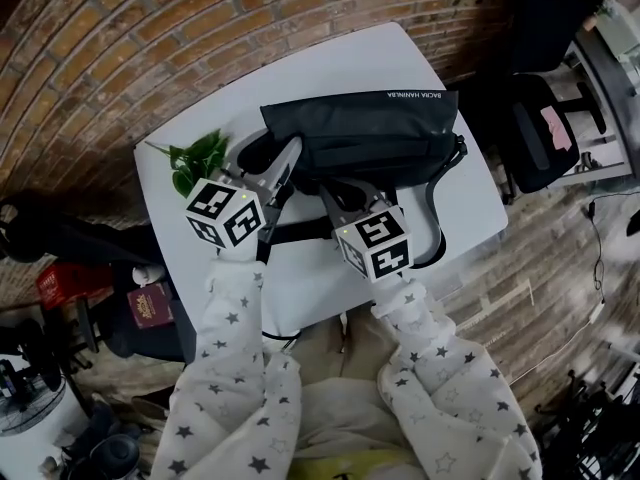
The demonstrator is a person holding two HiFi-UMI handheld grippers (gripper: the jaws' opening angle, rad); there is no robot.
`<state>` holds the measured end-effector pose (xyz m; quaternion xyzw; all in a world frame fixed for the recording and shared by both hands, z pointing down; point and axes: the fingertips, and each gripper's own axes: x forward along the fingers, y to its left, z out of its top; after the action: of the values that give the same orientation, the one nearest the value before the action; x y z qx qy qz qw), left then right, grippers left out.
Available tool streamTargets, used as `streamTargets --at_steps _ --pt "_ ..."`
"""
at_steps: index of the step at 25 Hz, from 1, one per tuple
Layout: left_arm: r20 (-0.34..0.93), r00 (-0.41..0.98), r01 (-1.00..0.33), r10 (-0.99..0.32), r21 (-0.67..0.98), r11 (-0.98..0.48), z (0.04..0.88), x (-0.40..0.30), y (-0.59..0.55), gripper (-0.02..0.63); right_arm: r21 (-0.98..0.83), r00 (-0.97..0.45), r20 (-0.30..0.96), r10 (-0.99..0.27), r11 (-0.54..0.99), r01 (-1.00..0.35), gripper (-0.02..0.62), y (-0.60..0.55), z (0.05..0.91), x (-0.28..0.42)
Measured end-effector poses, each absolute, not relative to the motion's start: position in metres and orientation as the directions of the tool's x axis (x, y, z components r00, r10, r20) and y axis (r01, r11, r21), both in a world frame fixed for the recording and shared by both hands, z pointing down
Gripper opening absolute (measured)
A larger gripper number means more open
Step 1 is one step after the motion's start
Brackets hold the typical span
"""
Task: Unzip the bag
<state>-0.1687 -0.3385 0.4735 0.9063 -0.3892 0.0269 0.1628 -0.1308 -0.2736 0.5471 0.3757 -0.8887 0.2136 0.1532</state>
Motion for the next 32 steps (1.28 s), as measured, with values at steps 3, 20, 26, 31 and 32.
streamTargets --at_steps 3,20,26,31,32 --pt "0.173 0.690 -0.718 -0.702 0.279 -0.637 0.474 -0.169 -0.338 0.141 -0.269 -0.660 0.435 -0.612 0.612 -0.744 0.020 -0.274 0.547 -0.125" --pt "0.194 0.643 -0.763 -0.741 0.246 -0.598 0.472 -0.169 -0.334 0.141 -0.258 -0.588 0.446 -0.675 0.533 -0.806 0.020 -0.273 0.542 -0.102" --pt "0.198 0.634 -0.771 -0.748 0.239 -0.590 0.472 -0.170 -0.334 0.141 -0.268 -0.562 0.446 -0.696 0.496 -0.826 0.020 -0.275 0.541 -0.092" --pt "0.198 0.630 -0.774 -0.751 0.233 -0.588 0.472 -0.170 -0.334 0.141 -0.273 -0.531 0.446 -0.720 0.456 -0.847 0.020 -0.276 0.540 -0.081" --pt "0.199 0.629 -0.775 -0.752 0.233 -0.587 0.472 -0.170 -0.334 0.141 -0.271 -0.526 0.447 -0.724 0.451 -0.850 0.020 -0.276 0.540 -0.078"
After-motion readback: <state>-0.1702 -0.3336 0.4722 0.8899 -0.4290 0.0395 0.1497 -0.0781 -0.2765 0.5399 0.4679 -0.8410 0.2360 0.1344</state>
